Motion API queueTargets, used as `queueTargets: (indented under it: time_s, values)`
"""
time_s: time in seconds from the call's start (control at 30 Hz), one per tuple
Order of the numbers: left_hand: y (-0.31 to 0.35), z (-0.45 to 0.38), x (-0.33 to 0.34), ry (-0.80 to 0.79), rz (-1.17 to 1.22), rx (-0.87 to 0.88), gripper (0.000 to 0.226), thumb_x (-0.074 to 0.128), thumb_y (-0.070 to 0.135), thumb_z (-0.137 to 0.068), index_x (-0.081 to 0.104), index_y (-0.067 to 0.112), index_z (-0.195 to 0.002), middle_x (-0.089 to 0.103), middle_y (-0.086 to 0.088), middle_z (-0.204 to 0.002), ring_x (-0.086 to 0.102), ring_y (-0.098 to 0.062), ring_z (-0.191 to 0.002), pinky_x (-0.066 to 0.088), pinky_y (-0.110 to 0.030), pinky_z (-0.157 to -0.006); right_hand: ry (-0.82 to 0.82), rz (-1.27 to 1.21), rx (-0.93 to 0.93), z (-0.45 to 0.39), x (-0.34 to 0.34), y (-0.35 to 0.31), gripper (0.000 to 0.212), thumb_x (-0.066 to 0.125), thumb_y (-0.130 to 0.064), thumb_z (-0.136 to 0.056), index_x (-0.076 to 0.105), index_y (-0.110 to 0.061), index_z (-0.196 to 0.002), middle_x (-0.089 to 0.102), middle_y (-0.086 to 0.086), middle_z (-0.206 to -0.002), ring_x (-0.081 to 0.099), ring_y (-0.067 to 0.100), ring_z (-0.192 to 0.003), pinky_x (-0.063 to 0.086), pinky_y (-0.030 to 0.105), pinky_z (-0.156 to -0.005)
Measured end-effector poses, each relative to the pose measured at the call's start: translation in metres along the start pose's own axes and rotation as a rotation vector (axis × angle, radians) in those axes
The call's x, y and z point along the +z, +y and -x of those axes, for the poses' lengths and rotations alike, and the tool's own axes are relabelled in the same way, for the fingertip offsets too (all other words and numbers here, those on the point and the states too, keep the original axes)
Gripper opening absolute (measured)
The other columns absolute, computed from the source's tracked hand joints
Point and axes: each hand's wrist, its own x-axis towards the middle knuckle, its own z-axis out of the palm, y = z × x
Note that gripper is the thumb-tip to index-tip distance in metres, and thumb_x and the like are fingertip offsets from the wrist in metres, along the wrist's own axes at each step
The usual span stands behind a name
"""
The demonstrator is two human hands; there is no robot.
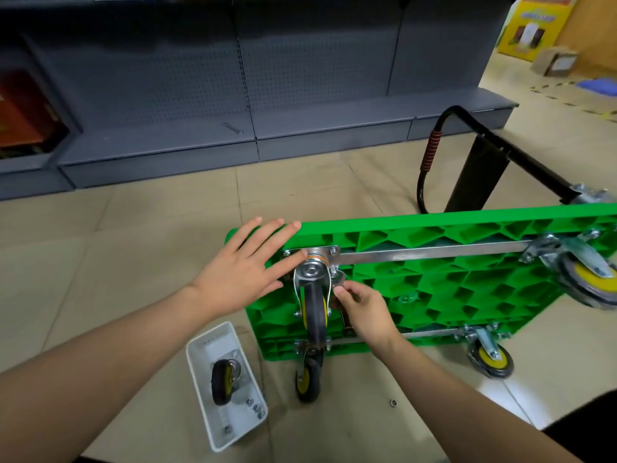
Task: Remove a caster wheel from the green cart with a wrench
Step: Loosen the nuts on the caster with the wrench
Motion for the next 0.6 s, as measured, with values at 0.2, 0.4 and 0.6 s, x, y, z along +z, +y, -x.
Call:
queueTargets:
  time_s: [0.2, 0.4, 0.6]
  values:
    - [0.013, -0.002, 0.005, 0.008, -0.035, -0.084, 0.079, 0.075, 0.054, -0.081, 0.044, 0.027, -0.148, 0.025, -0.019, -0.164, 0.035, -0.041, -0.145, 0.027, -0.055, -0.115, 0.016, 0.001, -0.029, 0.001, 0.003, 0.000, 0.027, 0.055, -0.018, -0.103, 0.066, -0.014, -0.079, 0.063, -0.007, -0.068, 0.050, -0.003, -0.059, 0.039, 0.012, -0.060]
    - [0.016, -0.004, 0.006, 0.031, -0.038, -0.118, 0.075, 0.078, 0.049, -0.079, 0.049, 0.027, -0.144, 0.031, -0.019, -0.161, 0.038, -0.041, -0.143, 0.030, -0.056, -0.111, 0.004, 0.159, -0.098, -0.001, 0.001, 0.002, 0.026, 0.053, -0.021, -0.105, 0.059, -0.010, -0.081, 0.059, -0.004, -0.070, 0.047, -0.001, -0.062, 0.037, 0.013, -0.061]
    - [0.019, -0.005, 0.009, 0.042, -0.054, -0.136, 0.075, 0.077, 0.047, -0.079, 0.047, 0.026, -0.144, 0.030, -0.020, -0.161, 0.038, -0.042, -0.142, 0.031, -0.056, -0.110, 0.008, 0.208, -0.113, -0.001, 0.003, 0.008, 0.029, 0.049, -0.024, -0.106, 0.051, -0.013, -0.079, 0.054, 0.000, -0.068, 0.043, 0.006, -0.059, 0.037, 0.022, -0.059]
